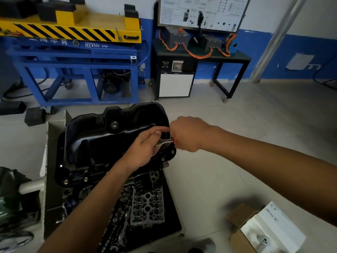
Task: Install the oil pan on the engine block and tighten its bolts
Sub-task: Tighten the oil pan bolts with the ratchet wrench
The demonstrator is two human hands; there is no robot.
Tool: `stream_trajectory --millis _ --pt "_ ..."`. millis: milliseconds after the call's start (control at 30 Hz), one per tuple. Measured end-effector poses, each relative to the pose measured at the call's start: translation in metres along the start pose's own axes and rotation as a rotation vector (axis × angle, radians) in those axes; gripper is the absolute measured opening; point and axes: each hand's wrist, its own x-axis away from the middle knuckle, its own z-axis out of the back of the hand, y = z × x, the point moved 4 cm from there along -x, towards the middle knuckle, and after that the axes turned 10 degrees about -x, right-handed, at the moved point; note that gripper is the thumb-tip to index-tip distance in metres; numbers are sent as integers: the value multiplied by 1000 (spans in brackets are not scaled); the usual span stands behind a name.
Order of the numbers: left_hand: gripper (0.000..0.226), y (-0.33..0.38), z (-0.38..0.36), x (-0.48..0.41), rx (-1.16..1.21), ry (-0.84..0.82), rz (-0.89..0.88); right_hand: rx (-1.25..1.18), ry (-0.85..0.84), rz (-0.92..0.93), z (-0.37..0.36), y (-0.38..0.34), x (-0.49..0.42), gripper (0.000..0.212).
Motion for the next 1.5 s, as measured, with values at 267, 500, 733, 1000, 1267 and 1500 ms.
stream_trajectory --millis 267,500,733,1000,1267,1500 --pt "32 0 0 3 25 6 -28 81 277 76 -5 4 -14 15" --pt "29 -7 11 -1 21 273 -10 -197 134 10 -5 1 5 44" --pt "31 -3 8 -6 -16 306 -16 -725 -254 -18 -28 -30 21 46" --pt "31 -6 7 -3 27 187 8 -678 -326 -7 -27 -33 25 44" --pt "36 -7 6 -3 17 1 25 -192 -284 -37 -2 -12 22 40" --pt "31 -3 -4 -6 78 -84 17 139 173 -40 8 -5 7 31"
